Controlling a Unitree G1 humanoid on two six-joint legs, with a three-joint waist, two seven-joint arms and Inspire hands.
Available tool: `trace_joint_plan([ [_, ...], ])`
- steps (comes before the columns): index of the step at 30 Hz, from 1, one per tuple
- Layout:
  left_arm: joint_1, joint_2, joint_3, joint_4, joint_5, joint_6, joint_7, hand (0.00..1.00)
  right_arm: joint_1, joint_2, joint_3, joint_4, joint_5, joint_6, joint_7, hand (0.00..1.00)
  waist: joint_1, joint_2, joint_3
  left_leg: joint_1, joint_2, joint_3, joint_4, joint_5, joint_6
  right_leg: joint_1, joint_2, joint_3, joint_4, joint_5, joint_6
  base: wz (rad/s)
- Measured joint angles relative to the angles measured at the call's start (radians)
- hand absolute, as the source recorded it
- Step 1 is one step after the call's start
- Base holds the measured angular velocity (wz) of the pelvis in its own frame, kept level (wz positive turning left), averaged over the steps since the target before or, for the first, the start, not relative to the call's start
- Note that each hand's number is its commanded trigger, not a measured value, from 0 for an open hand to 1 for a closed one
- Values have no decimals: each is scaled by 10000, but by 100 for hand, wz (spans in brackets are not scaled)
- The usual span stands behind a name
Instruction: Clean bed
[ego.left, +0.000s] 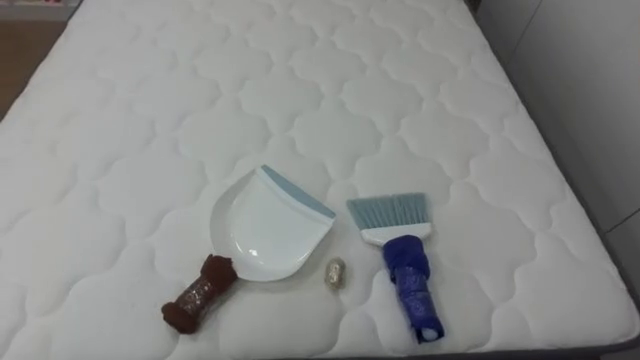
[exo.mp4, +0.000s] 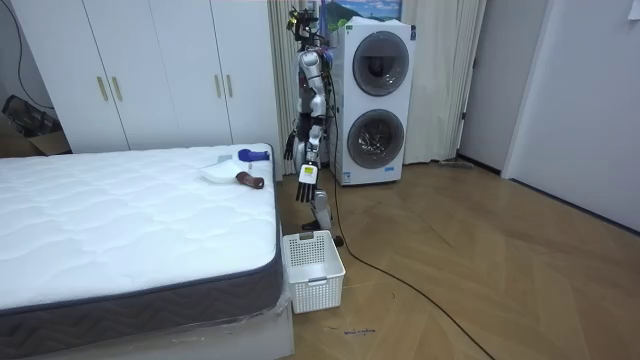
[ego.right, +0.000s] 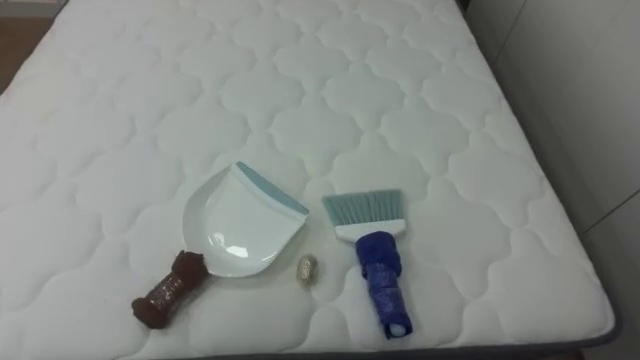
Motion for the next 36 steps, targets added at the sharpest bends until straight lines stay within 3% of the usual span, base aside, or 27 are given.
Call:
trace_joint_plan([
  [6,-3,-4,45,6,-14,3,27,0,-1,13,-13,-1,40,3,-4,0,3,-66,-9,-4,2,-6,0,0,0,0,-22,-60,-1,-1,0,0],
  [13,-33,-7,418,-302,-1153,-61,575,0,-12,73,-4,4,517,-7,-23,0,7,-177,5,13,4,-1,3,0,0,61,-32,-103,-17,0,1,0],
  [17,-136,3,1182,-765,-1411,-628,1569,0,-18,67,-21,30,697,-203,-60,0,34,-144,8,-8,10,-38,6,0,0,148,-23,-140,-186,69,8,0],
  [20,-239,32,1181,-1340,-1655,-877,2380,0,-29,67,-15,66,686,-207,-137,0,4,-82,-2,-40,-11,-105,6,0,1,143,-48,-209,-174,76,17,8],
  [23,-253,-1,1135,-2616,-1667,-1102,2963,0,-30,66,-18,47,686,-224,-127,0,3,-55,-4,-43,-9,-149,14,3,3,138,-53,-289,-160,83,21,8],
  [25,-300,0,1096,-3195,-1660,-1338,3344,0,-26,62,-21,29,696,-329,-128,0,-8,4,-40,-86,-4,-206,17,3,3,162,-48,-289,-151,83,20,0],
  [27,-393,2,894,-3718,-1660,-1617,3787,0,-17,36,-32,-36,681,-372,-136,0,-62,92,-50,-118,-16,-258,19,6,4,160,-56,-299,-138,85,18,0],
  [32,-415,6,318,-4855,-1580,-1971,4244,0,-9,27,-26,-39,688,-415,-121,0,-72,84,-53,-61,-13,-275,19,12,-2,167,-47,-305,-150,84,18,0],
  [36,-505,40,-271,-5251,-898,-2236,4370,0,-26,29,-11,-51,683,-580,-100,0,-83,32,-22,-82,-15,-276,5,12,-2,152,-44,-294,-173,85,18,0],
])
